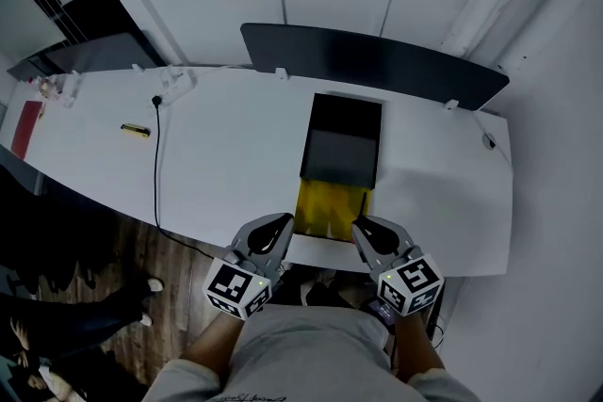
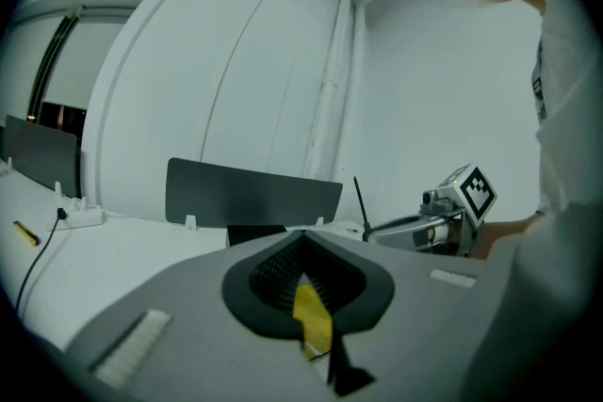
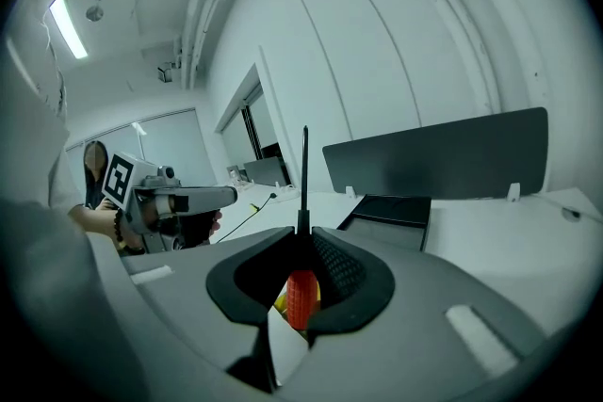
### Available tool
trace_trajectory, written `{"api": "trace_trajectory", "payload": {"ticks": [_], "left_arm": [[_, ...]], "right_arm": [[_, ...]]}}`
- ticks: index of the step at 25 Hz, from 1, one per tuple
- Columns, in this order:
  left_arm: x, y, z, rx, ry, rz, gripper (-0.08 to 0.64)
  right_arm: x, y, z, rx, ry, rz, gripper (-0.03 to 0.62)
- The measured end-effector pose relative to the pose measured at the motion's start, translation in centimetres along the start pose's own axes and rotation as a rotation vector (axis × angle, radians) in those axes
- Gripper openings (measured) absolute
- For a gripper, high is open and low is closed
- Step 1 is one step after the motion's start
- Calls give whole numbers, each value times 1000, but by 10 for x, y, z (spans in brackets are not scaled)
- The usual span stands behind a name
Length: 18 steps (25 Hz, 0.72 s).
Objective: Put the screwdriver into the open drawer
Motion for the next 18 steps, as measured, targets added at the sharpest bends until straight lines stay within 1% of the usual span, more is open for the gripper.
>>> {"api": "trace_trajectory", "payload": {"ticks": [3,8,18], "left_arm": [[2,-4,-5,-14,-13,-9,0],[5,-8,-18,-12,-24,-20,0],[20,-20,-38,-32,-47,-50,0]], "right_arm": [[7,-2,2,-6,-18,-27,72],[24,-3,4,-26,-28,-56,72],[50,-16,17,-82,-68,-169,72]]}}
Point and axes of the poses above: the fingertips, and each gripper's own axes: x forward along the fingers, z to its right, y out of its top, the point moved 7 cm from there along -x, backward along the fingers, and after that the axes turned 3 degrees about x, right-handed, at the moved point
